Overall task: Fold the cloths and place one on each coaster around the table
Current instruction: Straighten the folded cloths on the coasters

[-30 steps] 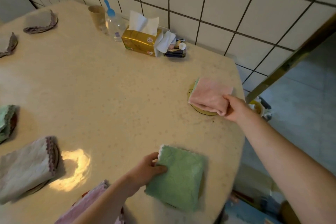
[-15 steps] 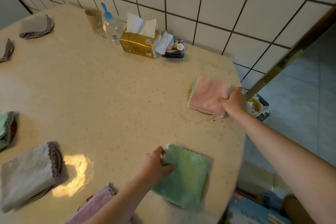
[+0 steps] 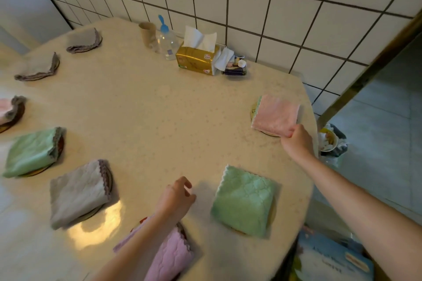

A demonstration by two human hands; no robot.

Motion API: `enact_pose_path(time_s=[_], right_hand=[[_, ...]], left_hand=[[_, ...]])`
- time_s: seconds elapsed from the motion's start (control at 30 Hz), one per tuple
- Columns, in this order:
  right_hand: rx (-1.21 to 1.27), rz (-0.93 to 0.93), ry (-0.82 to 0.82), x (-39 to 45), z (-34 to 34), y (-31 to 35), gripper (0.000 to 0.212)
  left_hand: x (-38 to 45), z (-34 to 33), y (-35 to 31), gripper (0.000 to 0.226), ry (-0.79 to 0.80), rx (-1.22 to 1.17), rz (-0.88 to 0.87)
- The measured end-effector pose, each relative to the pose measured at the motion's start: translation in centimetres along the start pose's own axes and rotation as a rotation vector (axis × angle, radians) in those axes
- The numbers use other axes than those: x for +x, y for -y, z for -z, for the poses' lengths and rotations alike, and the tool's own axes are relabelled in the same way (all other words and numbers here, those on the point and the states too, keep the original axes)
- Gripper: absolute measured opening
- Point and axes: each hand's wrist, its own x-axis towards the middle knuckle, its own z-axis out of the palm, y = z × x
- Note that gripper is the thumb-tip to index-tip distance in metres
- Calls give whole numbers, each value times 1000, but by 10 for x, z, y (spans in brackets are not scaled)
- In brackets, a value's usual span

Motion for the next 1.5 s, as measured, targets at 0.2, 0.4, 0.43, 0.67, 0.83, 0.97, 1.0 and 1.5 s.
enact_pose_path(time_s=[0.2,0.4,0.43,0.67,0.83,0.97,1.0,1.5], right_hand=[[105,30,102,-95,-26,31,26],[140,47,233,-198,-84,54,16],[122,53,271,-212,-96,58,15],[-190,59,394,-290,-174,88,28],[-268,-102,358,-301,-180,101,52],[-319,-193,416,-298,-182,111,60],[-348,-196,435,-296,-182,114,58],[-421,-210,599,-286,-165,127,64]], left_hand=[[-14,41,54,13,-110,-165,51],[-9,91,127,10,-208,-253,104],[-7,99,139,10,-226,-258,95],[3,169,239,31,-343,-195,158],[12,195,274,33,-243,-357,341],[17,196,279,24,-120,-558,360],[17,196,279,25,-109,-577,382],[27,192,266,36,-9,-859,462]])
